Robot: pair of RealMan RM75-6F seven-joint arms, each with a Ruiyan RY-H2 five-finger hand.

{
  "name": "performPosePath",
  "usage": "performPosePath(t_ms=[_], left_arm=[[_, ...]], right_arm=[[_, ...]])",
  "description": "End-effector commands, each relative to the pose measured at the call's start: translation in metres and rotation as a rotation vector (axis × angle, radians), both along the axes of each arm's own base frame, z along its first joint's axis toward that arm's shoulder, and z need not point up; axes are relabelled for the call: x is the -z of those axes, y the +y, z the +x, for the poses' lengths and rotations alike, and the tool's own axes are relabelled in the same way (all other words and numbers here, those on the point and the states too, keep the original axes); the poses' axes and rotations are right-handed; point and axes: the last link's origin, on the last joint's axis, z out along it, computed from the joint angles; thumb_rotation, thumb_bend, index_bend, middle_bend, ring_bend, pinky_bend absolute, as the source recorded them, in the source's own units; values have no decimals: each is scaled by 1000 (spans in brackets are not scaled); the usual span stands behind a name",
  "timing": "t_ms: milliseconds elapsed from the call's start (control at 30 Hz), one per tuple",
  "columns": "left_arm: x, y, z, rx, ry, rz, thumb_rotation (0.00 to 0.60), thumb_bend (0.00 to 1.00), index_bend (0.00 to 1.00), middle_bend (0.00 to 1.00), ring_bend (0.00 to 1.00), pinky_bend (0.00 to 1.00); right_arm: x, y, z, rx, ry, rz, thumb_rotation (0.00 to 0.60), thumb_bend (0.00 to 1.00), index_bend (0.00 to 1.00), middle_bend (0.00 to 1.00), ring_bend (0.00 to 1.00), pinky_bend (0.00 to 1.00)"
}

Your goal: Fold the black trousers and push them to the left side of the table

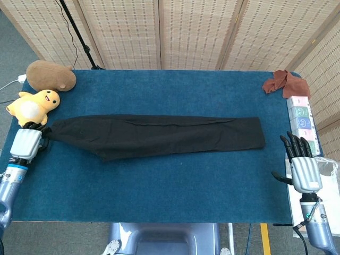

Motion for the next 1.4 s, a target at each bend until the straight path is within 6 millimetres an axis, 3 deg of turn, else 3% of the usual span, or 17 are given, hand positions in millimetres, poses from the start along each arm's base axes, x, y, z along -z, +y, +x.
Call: performPosePath(t_ms=[33,367,867,1133,1400], left_arm=[[-9,-10,-8,-2,21,1,600,587,722,597,388,267],[-57,-49,-33,-5,48,77,600,587,722,597,388,267],[-111,-73,-31,74,-24,273,600,575,722,595,389,277],[-142,-64,-18,163,-187,367,600,572,722,595,390,278],[-174,-43,5,255,-170,390,600,572,722,595,391,278]], right_arm=[[0,0,0,-1,4,0,600,0,0,0,0,0],[5,-1,1,-3,12,15,600,0,0,0,0,0],[3,0,2,-7,8,10,600,0,0,0,0,0],[5,-1,3,-5,7,19,600,0,0,0,0,0],[5,0,3,-6,9,16,600,0,0,0,0,0]])
